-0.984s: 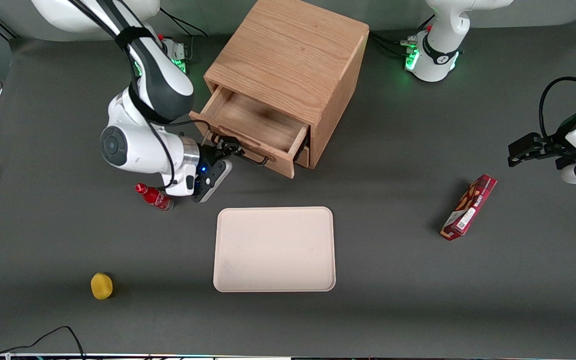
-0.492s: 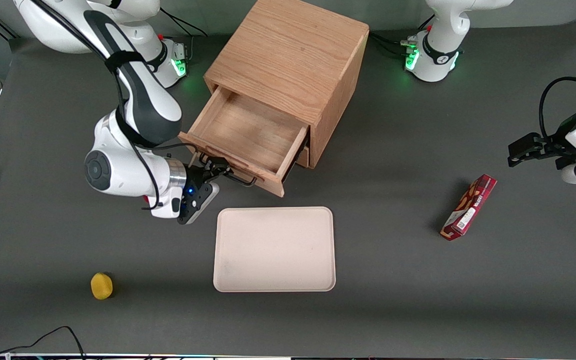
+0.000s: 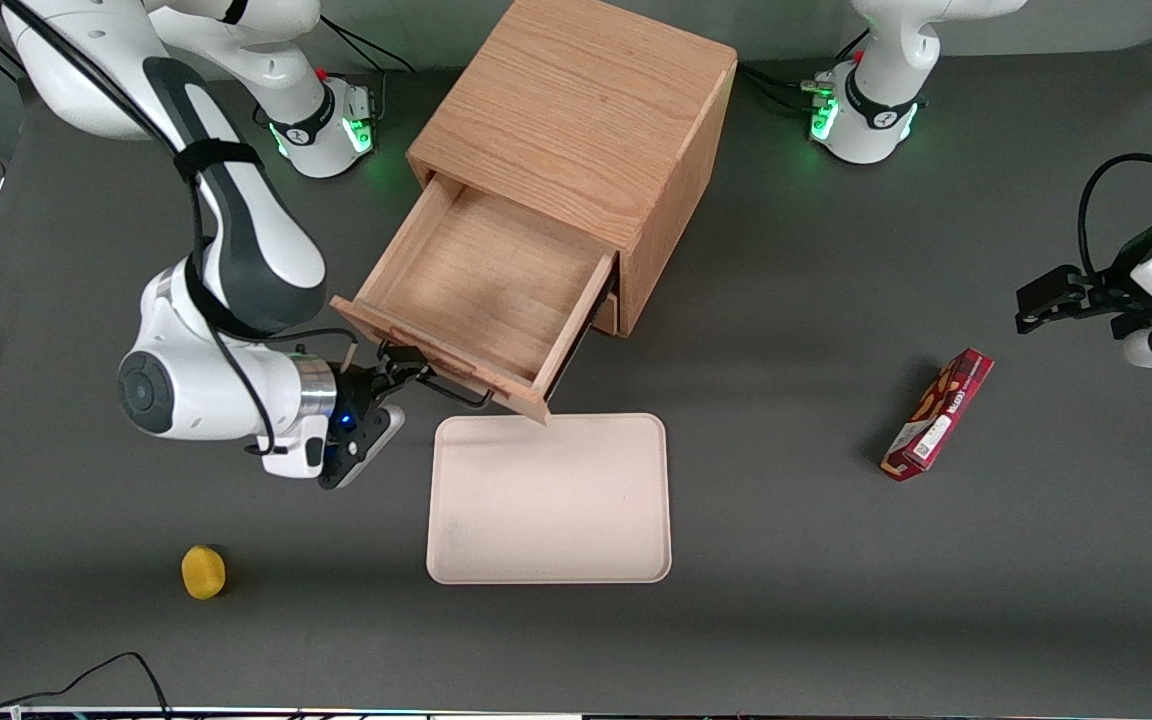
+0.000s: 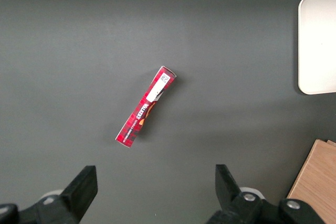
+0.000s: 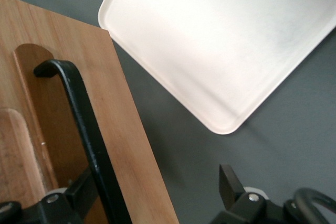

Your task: Open upper drawer

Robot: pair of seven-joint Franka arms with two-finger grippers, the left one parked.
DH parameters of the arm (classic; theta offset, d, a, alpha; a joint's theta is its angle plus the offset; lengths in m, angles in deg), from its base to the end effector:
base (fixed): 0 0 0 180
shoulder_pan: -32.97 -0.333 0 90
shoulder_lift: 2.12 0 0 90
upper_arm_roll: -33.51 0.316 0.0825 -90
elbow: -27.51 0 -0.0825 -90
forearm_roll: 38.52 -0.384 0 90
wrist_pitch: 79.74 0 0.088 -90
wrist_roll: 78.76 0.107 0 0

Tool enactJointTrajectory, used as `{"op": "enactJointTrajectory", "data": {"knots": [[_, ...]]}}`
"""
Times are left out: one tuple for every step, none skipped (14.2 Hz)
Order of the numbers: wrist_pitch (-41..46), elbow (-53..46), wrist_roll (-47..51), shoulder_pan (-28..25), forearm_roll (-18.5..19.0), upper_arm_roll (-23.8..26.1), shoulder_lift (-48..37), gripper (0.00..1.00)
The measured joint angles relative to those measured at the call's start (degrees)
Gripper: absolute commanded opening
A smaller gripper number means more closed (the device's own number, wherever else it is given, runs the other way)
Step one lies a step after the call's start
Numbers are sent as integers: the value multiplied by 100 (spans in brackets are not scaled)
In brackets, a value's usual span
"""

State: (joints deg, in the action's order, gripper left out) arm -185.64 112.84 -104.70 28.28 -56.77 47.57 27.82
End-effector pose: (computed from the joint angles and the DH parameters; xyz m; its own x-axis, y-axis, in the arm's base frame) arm 0.6469 0.2180 0.3717 0.8014 0.5977 0.0197 0.5457 -0.7174 -0.4330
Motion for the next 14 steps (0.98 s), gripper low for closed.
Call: {"op": "enactJointTrajectory", "data": {"knots": [[34, -108, -1, 1, 12, -49, 84, 100], [49, -207, -11, 2, 39, -87, 168, 100], [100, -287, -32, 2, 96, -102, 241, 100], [170, -377, -68, 1, 148, -103, 308, 100], [279, -491, -111, -3, 165, -103, 368, 100], [406, -618, -127, -8, 178, -112, 423, 100], [540, -765, -133, -15, 188, -138, 479, 100], [684, -899, -138, -17, 189, -162, 518, 100], [798, -1019, -138, -16, 193, -180, 527, 100], [871, -1157, -138, -15, 218, -200, 517, 100], [994, -1318, -138, -14, 236, -225, 488, 100], [1165, -1479, -138, -11, 243, -242, 433, 100], [1354, -1618, -138, -8, 246, -247, 341, 100], [1538, -1731, -138, -9, 249, -250, 220, 100]]}}
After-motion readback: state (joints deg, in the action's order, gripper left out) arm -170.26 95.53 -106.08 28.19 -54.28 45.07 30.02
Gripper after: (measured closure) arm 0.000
